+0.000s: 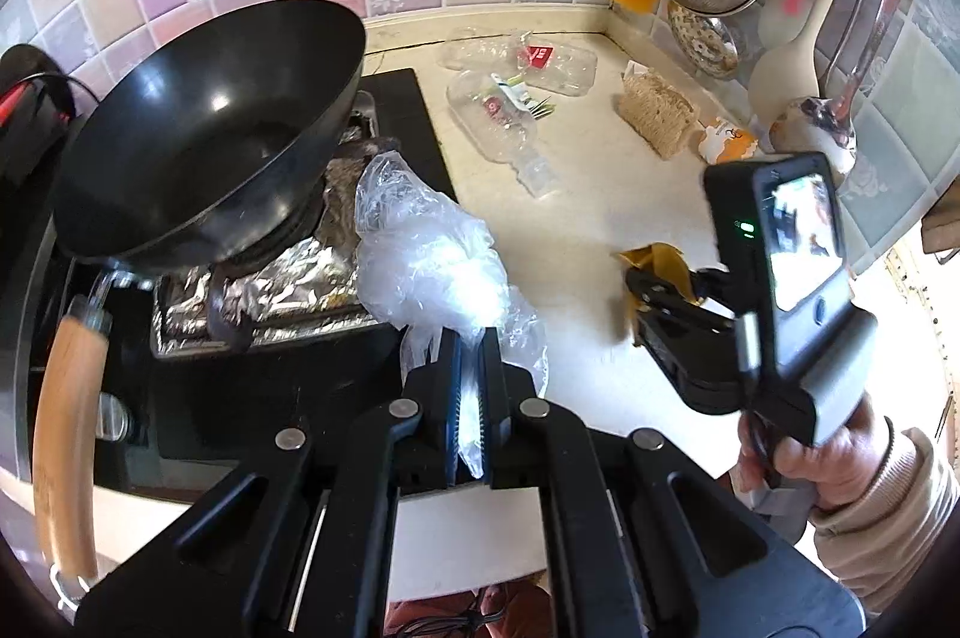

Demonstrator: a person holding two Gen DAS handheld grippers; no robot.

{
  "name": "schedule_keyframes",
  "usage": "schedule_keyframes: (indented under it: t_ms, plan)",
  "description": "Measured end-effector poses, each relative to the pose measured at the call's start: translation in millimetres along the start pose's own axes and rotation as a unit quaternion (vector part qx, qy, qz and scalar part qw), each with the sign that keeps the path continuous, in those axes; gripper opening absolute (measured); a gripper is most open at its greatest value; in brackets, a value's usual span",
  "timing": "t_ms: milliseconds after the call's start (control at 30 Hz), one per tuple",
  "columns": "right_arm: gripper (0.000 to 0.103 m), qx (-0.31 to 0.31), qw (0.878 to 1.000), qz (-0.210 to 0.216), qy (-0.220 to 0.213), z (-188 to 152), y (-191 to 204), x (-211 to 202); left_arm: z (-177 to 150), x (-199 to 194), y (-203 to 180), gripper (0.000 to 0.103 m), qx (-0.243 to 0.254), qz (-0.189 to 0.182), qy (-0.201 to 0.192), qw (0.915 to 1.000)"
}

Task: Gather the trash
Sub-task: 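Carry the plastic bag and yellow packet down over the trash bin with both tools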

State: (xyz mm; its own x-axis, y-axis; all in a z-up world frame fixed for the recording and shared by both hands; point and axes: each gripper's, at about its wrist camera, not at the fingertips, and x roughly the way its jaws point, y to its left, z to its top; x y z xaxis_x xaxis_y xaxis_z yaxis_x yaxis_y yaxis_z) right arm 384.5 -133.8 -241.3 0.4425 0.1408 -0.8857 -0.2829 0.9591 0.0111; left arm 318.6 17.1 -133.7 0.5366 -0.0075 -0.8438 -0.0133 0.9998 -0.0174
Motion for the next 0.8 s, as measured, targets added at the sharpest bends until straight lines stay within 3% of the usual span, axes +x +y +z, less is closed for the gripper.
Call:
schedule_keyframes:
  t_ms: [200,500,800]
  plan:
    - [0.015,0.011,1.000,0.008,-0.016,-35,1,-47,-26,-16,-2,0.003,0.000,0.002,0.001,1.0000]
    - [0.015,0.044,0.998,0.006,-0.037,-107,19,-128,-79,-51,-5,0.003,0.042,-0.018,0.005,0.9990]
    - [0.015,0.107,0.993,-0.016,-0.052,-198,65,-206,-141,-102,16,0.003,0.074,-0.048,-0.003,0.9961]
